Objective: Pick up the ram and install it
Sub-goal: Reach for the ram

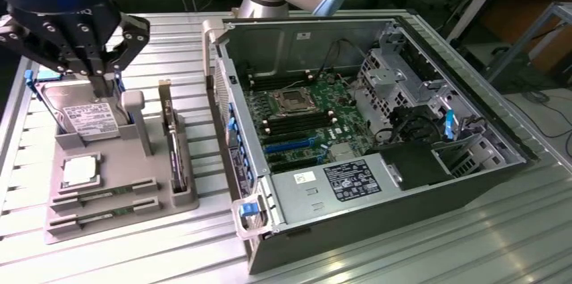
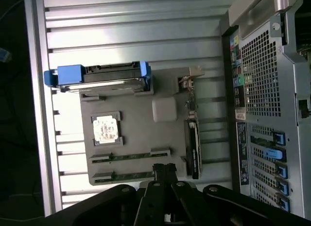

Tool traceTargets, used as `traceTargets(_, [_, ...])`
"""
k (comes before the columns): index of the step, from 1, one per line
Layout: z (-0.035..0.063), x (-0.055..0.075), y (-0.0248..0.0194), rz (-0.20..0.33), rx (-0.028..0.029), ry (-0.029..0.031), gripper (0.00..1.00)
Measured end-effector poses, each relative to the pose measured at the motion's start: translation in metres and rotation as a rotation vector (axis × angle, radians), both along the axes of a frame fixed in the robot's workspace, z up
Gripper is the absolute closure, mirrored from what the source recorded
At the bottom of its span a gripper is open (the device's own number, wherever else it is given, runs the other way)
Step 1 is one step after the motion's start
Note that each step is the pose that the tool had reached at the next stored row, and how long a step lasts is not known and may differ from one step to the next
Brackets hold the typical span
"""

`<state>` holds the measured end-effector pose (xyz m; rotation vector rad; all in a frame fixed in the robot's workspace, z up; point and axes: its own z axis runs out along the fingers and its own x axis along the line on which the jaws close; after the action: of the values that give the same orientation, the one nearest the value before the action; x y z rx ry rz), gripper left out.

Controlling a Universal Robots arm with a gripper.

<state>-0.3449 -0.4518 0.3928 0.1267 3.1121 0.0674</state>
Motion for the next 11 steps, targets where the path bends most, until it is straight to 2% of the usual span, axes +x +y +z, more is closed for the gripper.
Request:
traceTargets(1, [-0.0001, -0.006, -0.0015, 0.000, 0.0000, -0.0001, 0.90])
traceTargets(3, [-0.0003, -0.025, -0.0066, 0.000, 0.0001, 0.0000, 0.90])
traceTargets(4, [-0.0003, -0.030, -0.0077, 0.000, 0.0000, 0.0000, 0.90])
traceTargets(11, [-0.0003, -0.030, -0.0077, 0.000, 0.0001, -0.0001, 0.90])
